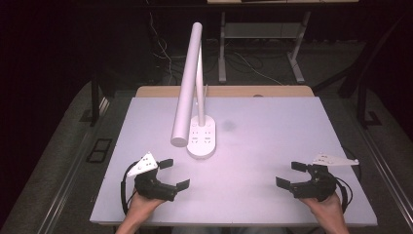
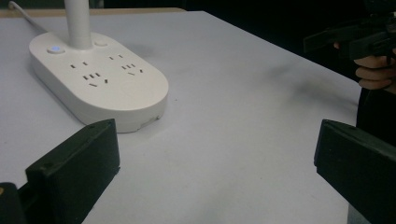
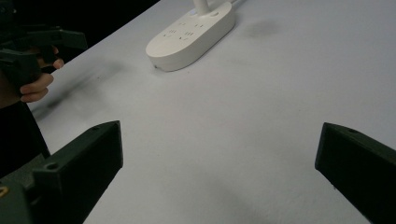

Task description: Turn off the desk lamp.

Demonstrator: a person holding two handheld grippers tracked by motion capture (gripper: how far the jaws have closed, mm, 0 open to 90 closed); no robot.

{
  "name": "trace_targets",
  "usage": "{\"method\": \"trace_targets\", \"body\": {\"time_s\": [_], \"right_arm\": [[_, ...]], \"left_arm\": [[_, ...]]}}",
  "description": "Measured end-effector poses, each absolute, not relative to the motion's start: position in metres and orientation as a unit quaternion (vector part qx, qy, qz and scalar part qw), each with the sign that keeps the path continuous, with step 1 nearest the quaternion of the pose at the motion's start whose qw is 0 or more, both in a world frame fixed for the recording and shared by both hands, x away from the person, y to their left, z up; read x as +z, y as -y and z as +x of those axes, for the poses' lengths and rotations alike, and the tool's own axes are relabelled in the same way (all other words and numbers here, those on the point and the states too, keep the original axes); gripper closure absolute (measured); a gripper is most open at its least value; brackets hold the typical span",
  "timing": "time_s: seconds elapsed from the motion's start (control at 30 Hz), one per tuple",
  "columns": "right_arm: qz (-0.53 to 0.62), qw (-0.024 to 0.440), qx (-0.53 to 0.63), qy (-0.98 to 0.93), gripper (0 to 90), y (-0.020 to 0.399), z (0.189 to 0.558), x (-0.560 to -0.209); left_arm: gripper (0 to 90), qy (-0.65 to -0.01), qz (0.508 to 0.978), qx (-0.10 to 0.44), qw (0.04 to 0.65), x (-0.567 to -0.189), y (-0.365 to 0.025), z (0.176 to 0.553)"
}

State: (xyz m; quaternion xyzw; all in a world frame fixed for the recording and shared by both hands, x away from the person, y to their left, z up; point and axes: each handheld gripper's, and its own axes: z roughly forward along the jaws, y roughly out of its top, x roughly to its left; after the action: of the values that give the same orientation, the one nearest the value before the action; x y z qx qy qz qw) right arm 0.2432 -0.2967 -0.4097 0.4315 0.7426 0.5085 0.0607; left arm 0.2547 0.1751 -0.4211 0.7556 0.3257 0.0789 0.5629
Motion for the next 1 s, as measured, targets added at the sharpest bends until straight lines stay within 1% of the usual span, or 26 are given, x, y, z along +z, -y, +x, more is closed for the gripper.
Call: {"method": "trace_targets", "body": {"time_s": [1.0], "right_arm": [[0.436, 0.046, 0.499, -0.748, 1.0, 0.2974, 0.2479, -0.4121]], "left_arm": [[0.0, -0.327, 0.752, 0.082, 0.567, -0.4201, -0.1759, 0.2516]]}}
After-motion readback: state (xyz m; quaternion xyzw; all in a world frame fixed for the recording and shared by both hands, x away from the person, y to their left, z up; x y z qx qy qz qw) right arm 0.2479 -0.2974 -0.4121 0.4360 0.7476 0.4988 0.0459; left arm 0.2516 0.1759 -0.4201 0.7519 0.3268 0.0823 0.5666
